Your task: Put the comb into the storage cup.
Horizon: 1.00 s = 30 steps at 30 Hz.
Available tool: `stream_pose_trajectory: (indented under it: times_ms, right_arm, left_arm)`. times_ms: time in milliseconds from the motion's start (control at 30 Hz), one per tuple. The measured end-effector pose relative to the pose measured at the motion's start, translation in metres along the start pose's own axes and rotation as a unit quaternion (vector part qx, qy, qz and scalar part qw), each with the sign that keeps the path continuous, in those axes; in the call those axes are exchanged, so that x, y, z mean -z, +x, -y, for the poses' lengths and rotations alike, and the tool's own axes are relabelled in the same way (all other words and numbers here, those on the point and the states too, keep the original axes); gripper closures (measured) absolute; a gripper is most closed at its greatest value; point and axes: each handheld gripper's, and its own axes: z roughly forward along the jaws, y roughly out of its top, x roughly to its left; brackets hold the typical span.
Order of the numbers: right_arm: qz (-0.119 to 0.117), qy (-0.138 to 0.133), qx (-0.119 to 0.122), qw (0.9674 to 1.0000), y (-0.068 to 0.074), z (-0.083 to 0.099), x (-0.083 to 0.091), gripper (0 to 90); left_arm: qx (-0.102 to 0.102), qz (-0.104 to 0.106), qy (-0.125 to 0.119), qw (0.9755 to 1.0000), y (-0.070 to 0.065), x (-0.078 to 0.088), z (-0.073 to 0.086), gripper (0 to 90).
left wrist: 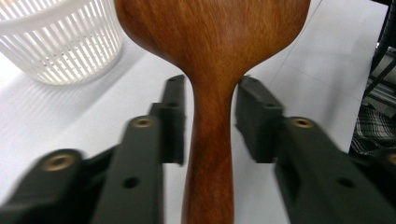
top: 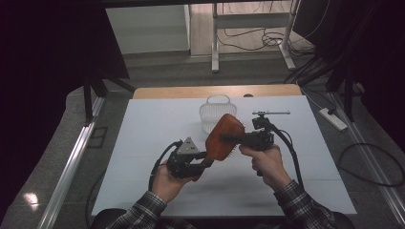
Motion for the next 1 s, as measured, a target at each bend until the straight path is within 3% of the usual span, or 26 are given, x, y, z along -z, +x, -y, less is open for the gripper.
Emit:
stream_pose_trajectory:
  times_ms: [333, 533, 700, 833, 1000]
  right_arm:
    - [0.0, -0.01, 0.014, 0.9998, 0.0, -0.002, 0.004, 55.9]
    - [0.011, -0.015, 0.027, 0.9995, 0.002, -0.003, 0.006, 55.8]
    - [0.018, -0.017, 0.034, 0.9991, 0.002, -0.004, 0.008, 55.7]
    - [0.025, -0.02, 0.039, 0.9988, 0.002, -0.004, 0.009, 55.7]
    - [0.03, -0.02, 0.043, 0.9984, 0.002, -0.004, 0.01, 55.7]
  left_arm:
    - [0.024, 0.006, 0.0, 0.9997, 0.009, 0.003, 0.004, 40.2]
    - [0.034, 0.014, -0.002, 0.9993, 0.019, 0.005, 0.012, 24.2]
    - [0.051, 0.034, -0.011, 0.9981, 0.026, 0.009, 0.016, 17.9]
    - [0.052, 0.034, -0.006, 0.998, 0.029, 0.012, 0.019, 12.2]
    - [0.072, 0.045, -0.011, 0.9964, 0.035, 0.019, 0.026, 5.6]
